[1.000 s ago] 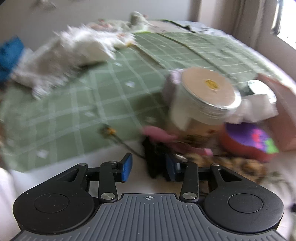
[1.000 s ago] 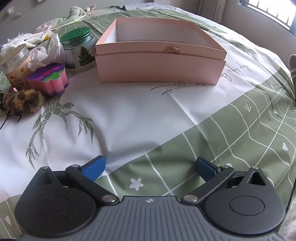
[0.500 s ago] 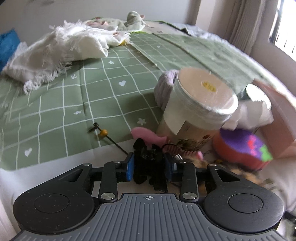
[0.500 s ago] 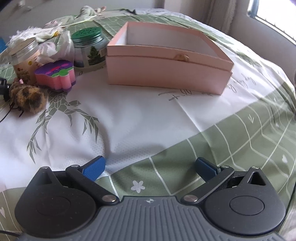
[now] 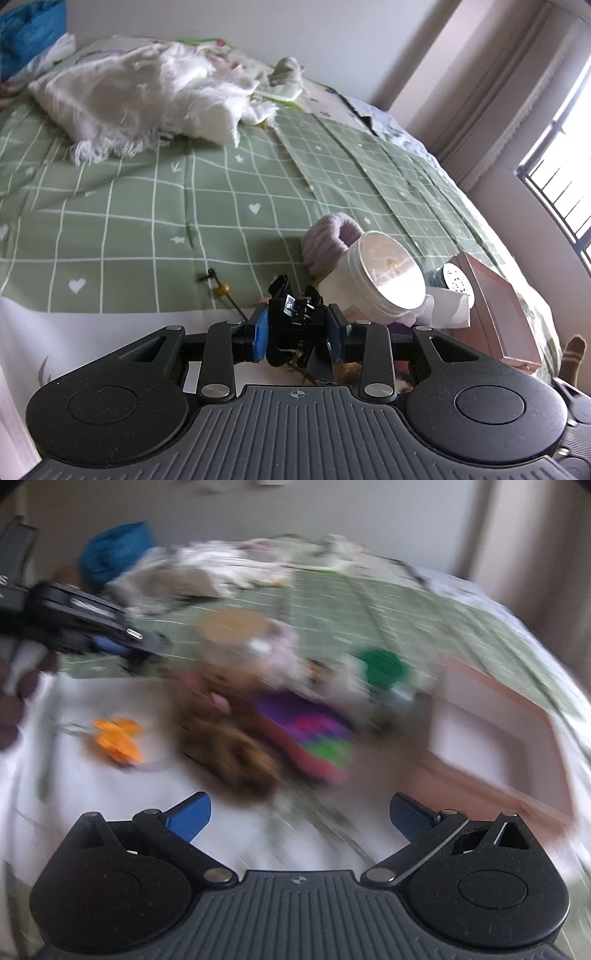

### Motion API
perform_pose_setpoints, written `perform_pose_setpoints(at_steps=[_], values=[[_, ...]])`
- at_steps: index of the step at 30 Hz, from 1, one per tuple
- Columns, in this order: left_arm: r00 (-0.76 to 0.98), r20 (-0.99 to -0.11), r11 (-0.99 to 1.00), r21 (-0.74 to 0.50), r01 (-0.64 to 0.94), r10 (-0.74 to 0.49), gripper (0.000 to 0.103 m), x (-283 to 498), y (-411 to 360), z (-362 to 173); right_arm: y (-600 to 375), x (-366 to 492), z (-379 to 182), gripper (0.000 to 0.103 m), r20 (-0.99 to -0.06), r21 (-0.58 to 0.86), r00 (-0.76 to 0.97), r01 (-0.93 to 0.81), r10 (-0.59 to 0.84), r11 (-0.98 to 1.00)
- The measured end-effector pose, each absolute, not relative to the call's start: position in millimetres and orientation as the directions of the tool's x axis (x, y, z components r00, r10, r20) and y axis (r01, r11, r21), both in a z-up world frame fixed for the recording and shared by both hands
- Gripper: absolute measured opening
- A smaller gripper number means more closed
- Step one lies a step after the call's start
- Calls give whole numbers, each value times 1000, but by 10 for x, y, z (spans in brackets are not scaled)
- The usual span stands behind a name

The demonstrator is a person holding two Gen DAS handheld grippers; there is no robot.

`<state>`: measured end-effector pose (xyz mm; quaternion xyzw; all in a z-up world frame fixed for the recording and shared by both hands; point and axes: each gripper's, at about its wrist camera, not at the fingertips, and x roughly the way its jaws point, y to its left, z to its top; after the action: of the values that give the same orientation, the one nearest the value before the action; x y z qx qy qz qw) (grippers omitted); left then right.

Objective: Organize soft objects
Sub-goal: 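Carry the brown furry toy with the left gripper and drop it into the pink box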

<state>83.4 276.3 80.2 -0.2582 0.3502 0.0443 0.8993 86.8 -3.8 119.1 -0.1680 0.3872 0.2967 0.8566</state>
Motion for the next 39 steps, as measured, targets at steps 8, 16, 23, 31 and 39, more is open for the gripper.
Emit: perform_pose_setpoints(at_steps=[8, 16, 23, 31, 39], values=[[752, -651, 826, -478, -299, -105, 37, 808, 2911, 739, 1094, 1170, 939, 74, -784, -115, 458, -769, 418, 629], [758, -645, 788, -514, -339, -94, 37, 797, 3045, 683, 1272, 1328, 863, 20, -855, -63, 370, -769, 363, 636], [809, -584, 796, -518, -313, -62, 36, 713, 3024, 802, 664, 1136, 1946, 15, -764, 42, 394, -760, 511, 649], [881, -455, 857, -499, -130, -131, 37, 669, 2706, 1736, 68, 1284, 3244, 15, -599, 131, 465, -747, 652, 652], [892, -415, 890, -454, -33, -179, 37, 750, 2258, 2318, -518, 1300, 3994, 15, -420, 187, 529, -745, 738, 641]])
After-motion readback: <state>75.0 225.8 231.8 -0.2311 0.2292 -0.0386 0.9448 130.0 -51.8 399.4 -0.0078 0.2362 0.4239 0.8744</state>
